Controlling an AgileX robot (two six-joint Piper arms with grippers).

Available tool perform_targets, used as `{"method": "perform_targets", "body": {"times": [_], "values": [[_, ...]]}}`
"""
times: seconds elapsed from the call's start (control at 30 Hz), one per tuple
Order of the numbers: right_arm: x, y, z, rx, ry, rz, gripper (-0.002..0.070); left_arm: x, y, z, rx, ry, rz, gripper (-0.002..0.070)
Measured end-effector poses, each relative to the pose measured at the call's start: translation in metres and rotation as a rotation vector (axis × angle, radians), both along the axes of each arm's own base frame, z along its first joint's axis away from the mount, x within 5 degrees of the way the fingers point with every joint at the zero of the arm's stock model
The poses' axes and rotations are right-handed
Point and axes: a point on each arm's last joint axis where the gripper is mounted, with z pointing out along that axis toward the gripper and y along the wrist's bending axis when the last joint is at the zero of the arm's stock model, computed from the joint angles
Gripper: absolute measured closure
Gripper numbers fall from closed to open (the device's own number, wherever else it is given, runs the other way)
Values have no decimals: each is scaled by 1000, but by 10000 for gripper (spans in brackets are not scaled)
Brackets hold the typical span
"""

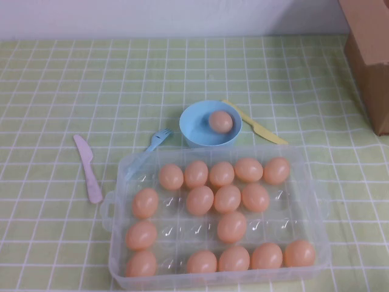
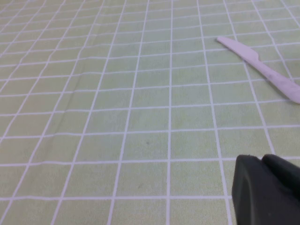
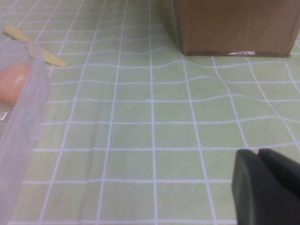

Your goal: Take an egg out of the egg box

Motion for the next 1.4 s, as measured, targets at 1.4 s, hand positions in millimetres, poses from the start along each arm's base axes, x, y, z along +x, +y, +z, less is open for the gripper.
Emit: {"method": "perform_targets", "body": {"times": [1.4], "values": [[2, 14, 19, 788, -136, -1, 694, 0, 0, 0, 2, 0, 0, 678]]}}
